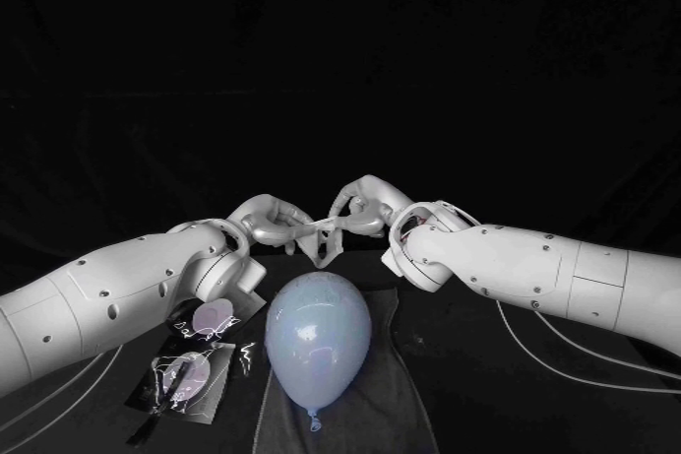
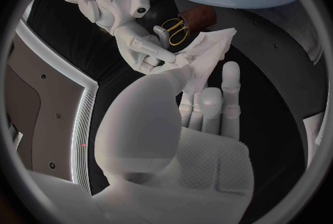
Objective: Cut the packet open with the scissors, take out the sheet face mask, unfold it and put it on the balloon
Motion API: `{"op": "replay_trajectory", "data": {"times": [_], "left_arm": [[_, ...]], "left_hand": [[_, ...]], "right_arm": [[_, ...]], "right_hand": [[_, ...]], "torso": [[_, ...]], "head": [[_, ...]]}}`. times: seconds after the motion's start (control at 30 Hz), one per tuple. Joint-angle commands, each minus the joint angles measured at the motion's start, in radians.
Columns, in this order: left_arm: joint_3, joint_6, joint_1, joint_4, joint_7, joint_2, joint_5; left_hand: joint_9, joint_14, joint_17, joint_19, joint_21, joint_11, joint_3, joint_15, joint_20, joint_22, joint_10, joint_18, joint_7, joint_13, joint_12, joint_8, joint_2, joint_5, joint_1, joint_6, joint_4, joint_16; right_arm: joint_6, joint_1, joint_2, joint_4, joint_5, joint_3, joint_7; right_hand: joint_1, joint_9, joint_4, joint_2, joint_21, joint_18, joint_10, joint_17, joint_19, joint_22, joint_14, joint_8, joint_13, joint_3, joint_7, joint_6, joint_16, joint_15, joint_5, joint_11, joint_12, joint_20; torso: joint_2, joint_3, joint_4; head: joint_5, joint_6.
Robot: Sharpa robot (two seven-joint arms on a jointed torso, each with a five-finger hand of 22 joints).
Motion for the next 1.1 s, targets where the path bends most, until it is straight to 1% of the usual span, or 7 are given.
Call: {"op": "replay_trajectory", "data": {"times": [0.03,0.13,0.27,0.4,0.5,0.9,1.1], "left_arm": [[0.001,-0.012,0.000,-0.001,0.009,-0.003,0.014],[0.001,-0.006,0.000,0.001,0.011,-0.003,0.015],[0.001,0.008,0.000,0.005,0.018,-0.002,0.016],[0.001,0.021,0.000,0.009,0.023,0.001,0.016],[0.001,0.026,0.000,0.011,0.026,0.005,0.017],[0.002,0.017,0.001,0.015,0.037,0.009,0.023],[0.002,0.015,0.001,0.015,0.037,0.008,0.025]], "left_hand": [[0.036,0.011,0.010,0.009,0.010,-0.001,0.020,0.000,0.000,0.006,0.010,0.020,0.002,0.003,0.004,-0.006,0.001,0.001,0.010,0.000,-0.008,0.003],[0.033,0.012,0.008,0.010,0.016,-0.001,0.035,0.000,-0.002,0.011,0.015,0.019,0.002,0.003,0.003,-0.009,-0.005,0.001,0.003,0.009,-0.017,0.002],[0.032,0.013,0.007,0.009,0.019,-0.001,0.043,0.000,-0.003,0.013,0.017,0.019,0.001,0.003,0.002,-0.010,-0.008,0.001,-0.003,0.014,-0.023,0.001],[0.031,0.012,0.004,0.008,0.021,-0.002,0.049,-0.001,-0.003,0.016,0.020,0.019,0.000,0.003,0.002,-0.010,-0.010,0.001,-0.008,0.020,-0.028,0.000],[0.031,0.012,0.004,0.008,0.021,-0.002,0.049,-0.001,-0.003,0.016,0.020,0.019,0.000,0.003,0.002,-0.010,-0.010,0.001,-0.008,0.020,-0.028,0.000],[0.030,0.017,0.012,0.007,0.024,-0.003,0.058,-0.002,-0.004,0.018,0.024,0.019,-0.001,0.004,0.002,-0.011,-0.011,0.001,-0.014,0.025,-0.034,0.000],[0.030,0.020,0.015,0.007,0.025,-0.003,0.061,-0.002,-0.004,0.020,0.026,0.019,-0.001,0.004,0.002,-0.012,-0.012,0.001,-0.016,0.027,-0.037,0.000]], "right_arm": [[0.009,0.000,-0.005,0.001,-0.002,0.001,0.012],[0.011,0.000,-0.007,0.000,0.016,0.000,0.021],[0.036,-0.002,-0.003,-0.007,0.040,-0.003,0.028],[0.060,-0.007,0.003,-0.016,0.053,-0.006,0.030],[0.082,-0.011,0.008,-0.024,0.056,-0.007,0.029],[0.156,-0.035,0.015,-0.038,0.070,-0.014,0.029],[0.172,-0.046,0.007,-0.032,0.082,-0.015,0.044]], "right_hand": [[0.012,-0.002,0.004,0.000,-0.011,0.000,-0.016,0.164,-0.009,0.131,0.077,0.007,-0.005,-0.019,0.000,-0.013,-0.002,0.006,-0.055,0.002,-0.008,0.005],[0.004,-0.012,0.016,-0.005,-0.034,0.003,-0.028,0.152,-0.019,0.126,0.073,-0.008,-0.010,-0.046,0.001,-0.028,-0.007,0.008,-0.075,0.004,-0.013,0.007],[-0.028,-0.062,0.052,-0.038,-0.125,0.014,-0.114,0.109,-0.062,0.102,0.055,-0.099,-0.075,-0.110,0.045,-0.102,-0.024,0.040,-0.087,0.041,-0.072,0.029],[-0.032,-0.090,0.074,-0.054,-0.210,0.025,-0.181,0.066,-0.102,0.081,0.033,-0.150,-0.124,-0.153,0.070,-0.138,-0.040,0.062,-0.093,0.065,-0.112,0.049],[-0.026,-0.104,0.091,-0.060,-0.277,0.036,-0.234,0.028,-0.135,0.064,0.010,-0.177,-0.160,-0.186,0.083,-0.155,-0.054,0.075,-0.102,0.078,-0.138,0.064],[-0.010,-0.118,0.120,-0.072,-0.380,0.053,-0.315,-0.018,-0.187,0.039,-0.025,-0.202,-0.211,-0.258,0.096,-0.185,-0.066,0.091,-0.123,0.093,-0.159,0.083],[-0.010,-0.119,0.136,-0.079,-0.417,0.058,-0.341,-0.037,-0.206,0.031,-0.040,-0.205,-0.225,-0.295,0.101,-0.196,-0.069,0.097,-0.125,0.099,-0.158,0.089]], "torso": [[0.000,0.0006,0.0010],[0.001,0.0004,0.0004],[0.001,-0.0001,0.0000],[0.000,0.0002,0.0012],[-0.001,-0.0003,0.0014],[0.000,0.0001,0.0002],[0.000,0.0002,0.0003]], "head": [[0.001,-0.001],[0.001,-0.002],[0.003,-0.003],[0.004,-0.005],[0.006,-0.004],[0.008,-0.004],[0.009,-0.007]]}}
